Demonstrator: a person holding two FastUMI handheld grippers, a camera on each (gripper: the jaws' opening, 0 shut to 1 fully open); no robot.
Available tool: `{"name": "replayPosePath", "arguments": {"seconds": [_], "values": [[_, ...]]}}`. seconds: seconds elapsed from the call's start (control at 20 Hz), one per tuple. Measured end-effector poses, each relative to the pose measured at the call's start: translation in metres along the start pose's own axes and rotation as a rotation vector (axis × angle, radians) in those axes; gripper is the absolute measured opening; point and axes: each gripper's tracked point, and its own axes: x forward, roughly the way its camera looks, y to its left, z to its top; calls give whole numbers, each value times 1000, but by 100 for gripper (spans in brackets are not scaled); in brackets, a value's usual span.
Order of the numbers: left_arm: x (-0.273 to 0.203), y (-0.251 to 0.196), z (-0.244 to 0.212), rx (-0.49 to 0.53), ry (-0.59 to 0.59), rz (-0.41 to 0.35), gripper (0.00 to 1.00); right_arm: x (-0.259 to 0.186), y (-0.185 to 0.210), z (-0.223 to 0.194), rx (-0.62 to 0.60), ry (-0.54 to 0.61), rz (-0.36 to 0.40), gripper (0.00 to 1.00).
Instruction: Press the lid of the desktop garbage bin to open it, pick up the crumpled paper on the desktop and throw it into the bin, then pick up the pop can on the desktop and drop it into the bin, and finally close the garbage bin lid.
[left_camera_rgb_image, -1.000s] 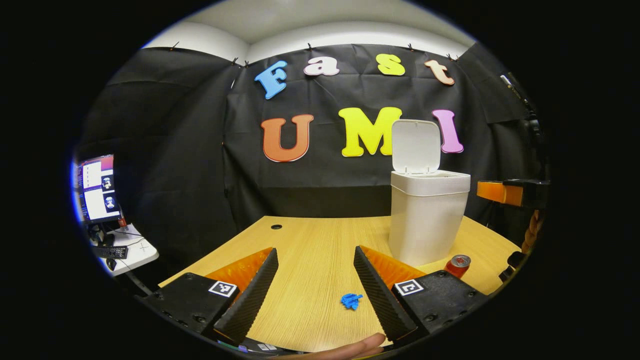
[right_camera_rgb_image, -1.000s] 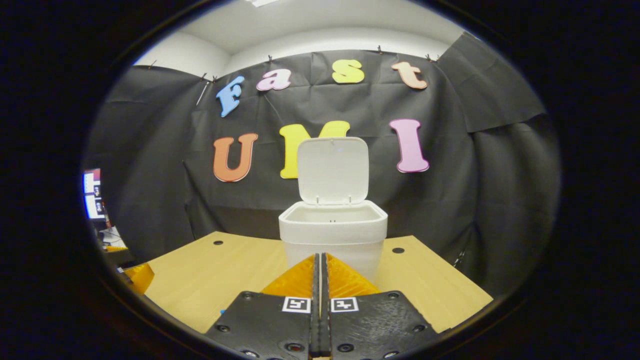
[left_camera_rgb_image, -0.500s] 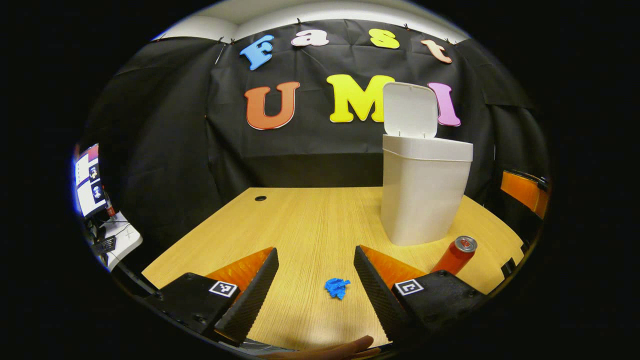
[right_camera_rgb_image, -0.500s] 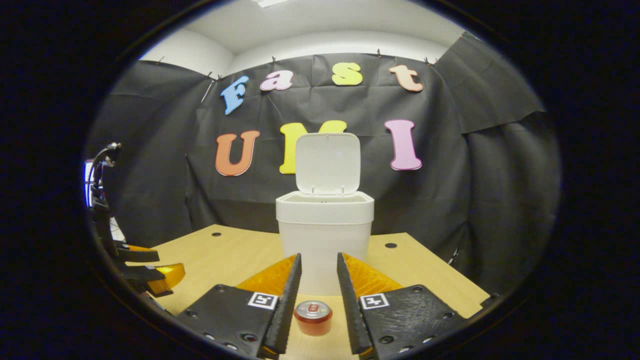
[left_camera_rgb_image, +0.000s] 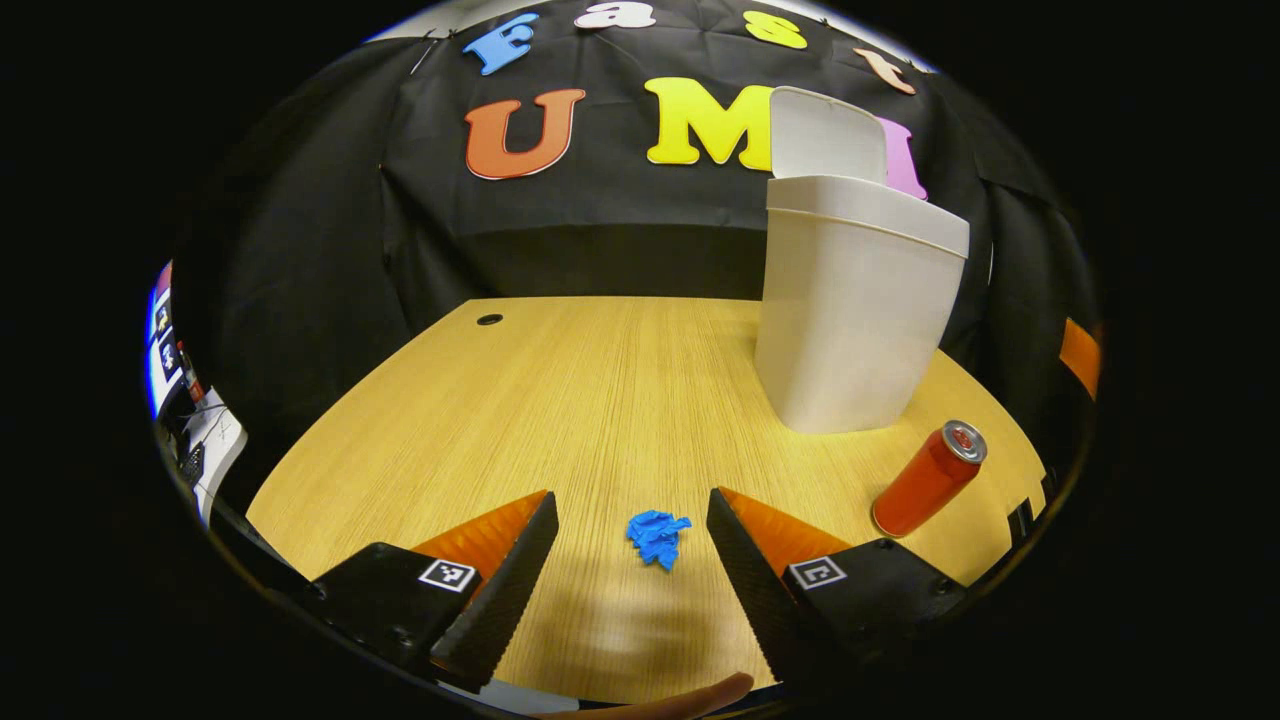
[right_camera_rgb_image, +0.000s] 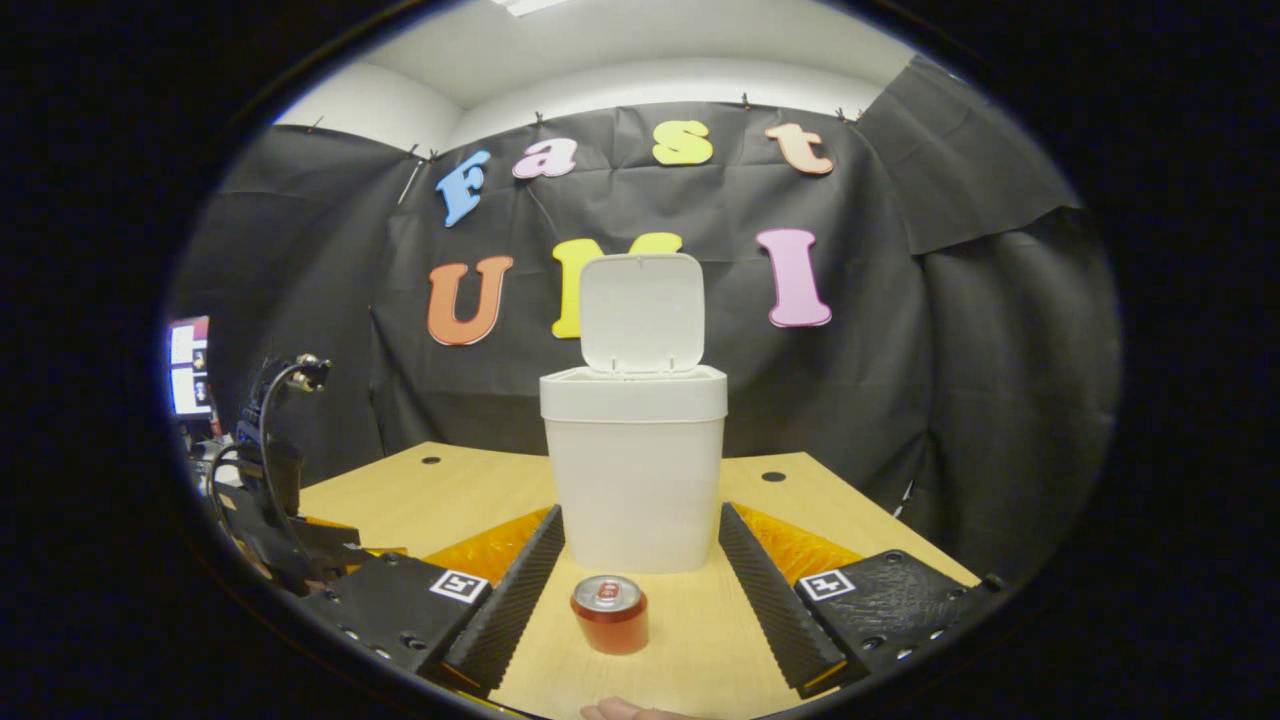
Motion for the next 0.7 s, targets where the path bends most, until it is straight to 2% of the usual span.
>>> {"name": "replayPosePath", "arguments": {"seconds": [0.15,0.4,0.55,0.7], "values": [[5,-1,-8,26,27,-4,97,1,6,-5,-24,10,10,95],[23,-14,-30,21,99,-24,94,2,12,-18,-43,29,26,99],[27,-13,-34,37,109,-8,93,2,11,-19,-46,29,26,97],[32,-17,-37,39,115,-50,93,3,9,-23,-46,38,26,97]]}}
